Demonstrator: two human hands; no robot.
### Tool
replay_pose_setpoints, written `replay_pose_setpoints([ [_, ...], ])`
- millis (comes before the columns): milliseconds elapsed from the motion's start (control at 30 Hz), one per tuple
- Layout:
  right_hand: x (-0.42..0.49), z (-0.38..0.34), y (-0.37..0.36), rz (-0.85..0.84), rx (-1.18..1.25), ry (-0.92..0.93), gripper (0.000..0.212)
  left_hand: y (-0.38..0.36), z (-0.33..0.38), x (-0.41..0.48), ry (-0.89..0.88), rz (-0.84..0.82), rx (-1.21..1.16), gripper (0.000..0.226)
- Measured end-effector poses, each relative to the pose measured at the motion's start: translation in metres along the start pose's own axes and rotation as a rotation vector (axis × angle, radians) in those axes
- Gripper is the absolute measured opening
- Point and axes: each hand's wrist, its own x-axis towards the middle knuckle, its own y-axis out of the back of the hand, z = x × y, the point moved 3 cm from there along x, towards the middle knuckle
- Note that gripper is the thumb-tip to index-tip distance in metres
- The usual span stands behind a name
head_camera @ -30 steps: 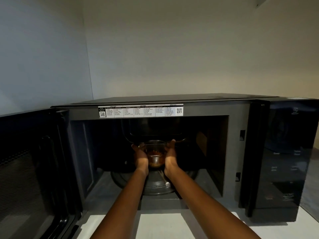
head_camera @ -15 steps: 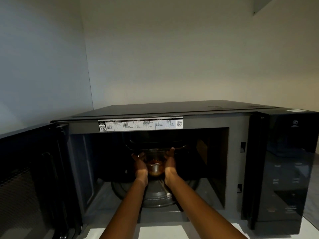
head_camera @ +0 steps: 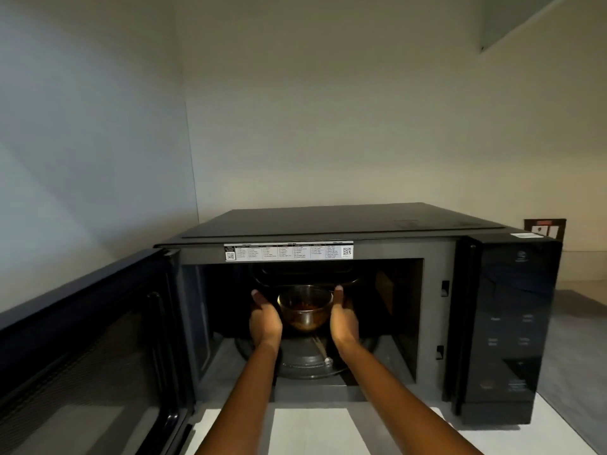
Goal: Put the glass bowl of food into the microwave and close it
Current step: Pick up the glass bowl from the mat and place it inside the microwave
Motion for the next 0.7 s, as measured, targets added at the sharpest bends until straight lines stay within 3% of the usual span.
replay_pose_setpoints([
  [267,-0.090,0.002,0.024,-0.059,-0.308,0.262,0.056,0.055,0.011,-0.081,-0.242,0.039,0.247,0.051],
  [533,-0.168,0.029,0.053,-0.124,-0.618,0.226,0.056,0.110,-0.025,-0.152,-0.438,-0.030,0.833,0.050],
  [700,-0.204,0.064,0.074,-0.123,-0.807,0.178,0.056,0.129,-0.055,-0.189,-0.432,-0.140,1.074,0.053],
])
